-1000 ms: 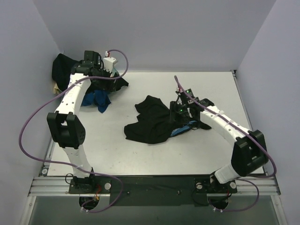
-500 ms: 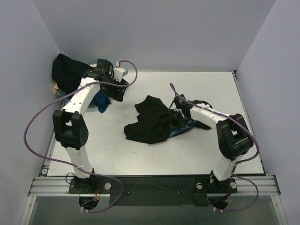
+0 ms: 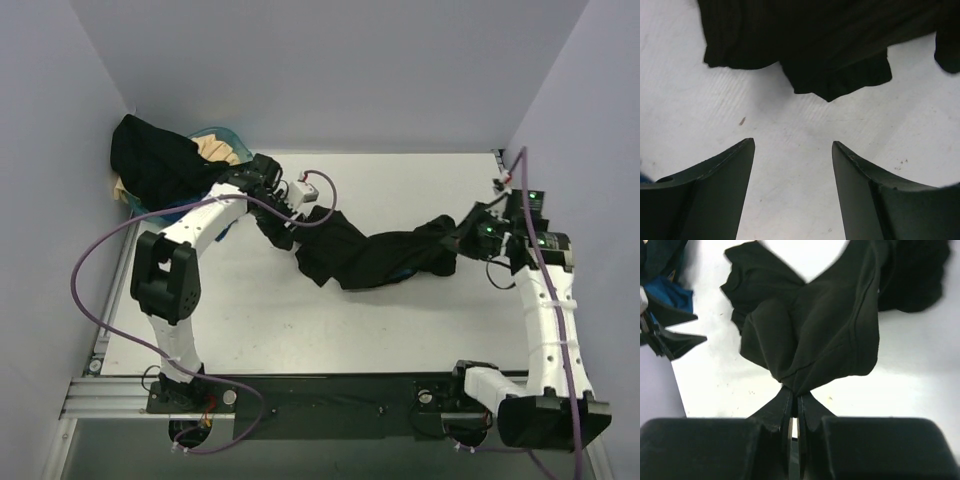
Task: Fold and stack the t-shirts
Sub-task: Flatten out the tshirt
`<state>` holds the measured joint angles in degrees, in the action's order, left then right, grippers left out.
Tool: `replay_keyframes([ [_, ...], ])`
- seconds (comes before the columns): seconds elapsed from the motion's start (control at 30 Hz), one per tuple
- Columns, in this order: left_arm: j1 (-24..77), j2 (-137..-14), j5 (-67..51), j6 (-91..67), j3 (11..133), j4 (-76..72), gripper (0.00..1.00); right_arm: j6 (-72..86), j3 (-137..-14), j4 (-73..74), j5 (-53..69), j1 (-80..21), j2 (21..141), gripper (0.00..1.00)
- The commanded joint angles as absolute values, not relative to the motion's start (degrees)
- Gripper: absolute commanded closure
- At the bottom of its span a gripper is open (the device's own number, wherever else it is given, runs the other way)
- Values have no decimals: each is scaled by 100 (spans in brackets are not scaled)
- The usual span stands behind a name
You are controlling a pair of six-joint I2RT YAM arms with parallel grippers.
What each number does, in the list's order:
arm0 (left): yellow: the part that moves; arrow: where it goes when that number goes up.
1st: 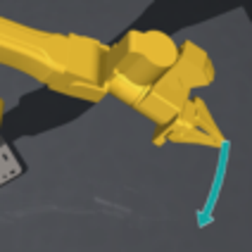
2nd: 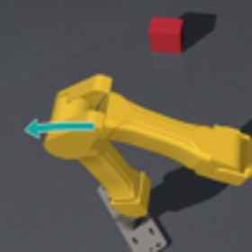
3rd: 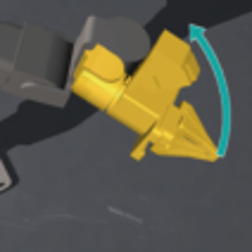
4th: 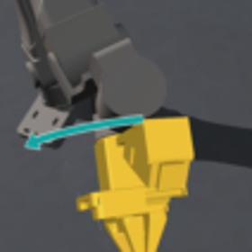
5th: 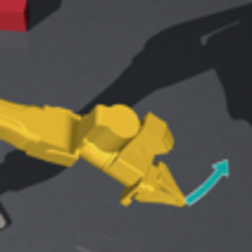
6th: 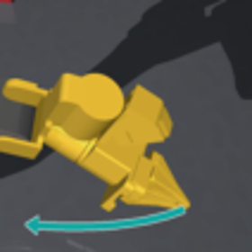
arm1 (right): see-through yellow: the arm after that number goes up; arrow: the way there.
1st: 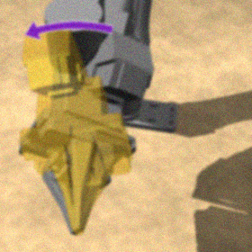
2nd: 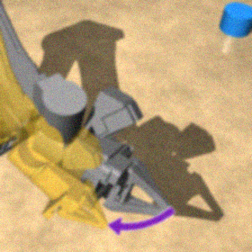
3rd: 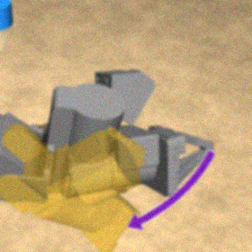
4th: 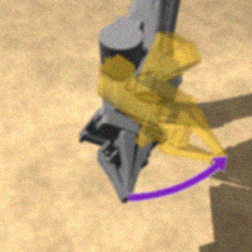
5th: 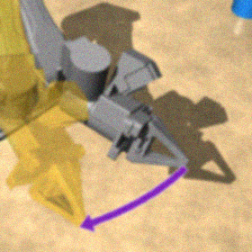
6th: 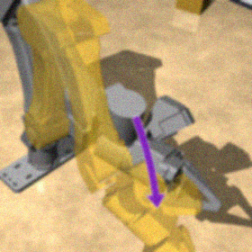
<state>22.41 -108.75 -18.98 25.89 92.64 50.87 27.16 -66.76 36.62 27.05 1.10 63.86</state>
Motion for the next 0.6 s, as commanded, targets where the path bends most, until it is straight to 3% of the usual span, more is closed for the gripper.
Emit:
replay_keyframes([
  [0.0, 2688, -10521, -2786, 3515, 9045, 4677, 28, 1952, -6697, 5184, 3322, 1290, 6065, 100],
  [0.1, 3137, -10573, -2848, 3770, 8851, 4439, 27, 1688, -6802, 5221, 3708, 2010, 6309, 100],
  [0.27, 3612, -11011, -2382, 3806, 8710, 3754, 21, 1424, -7171, 5344, 3366, 2206, 6697, 100],
  [0.53, 3797, -11584, -1363, 3067, 8735, 2884, 29, 1213, -7391, 5247, 3383, 2215, 6952, 100],
  [0.57, 3788, -11706, -1328, 3076, 8797, 2900, 35, 1204, -7409, 5230, 3384, 2215, 7004, 100],
])
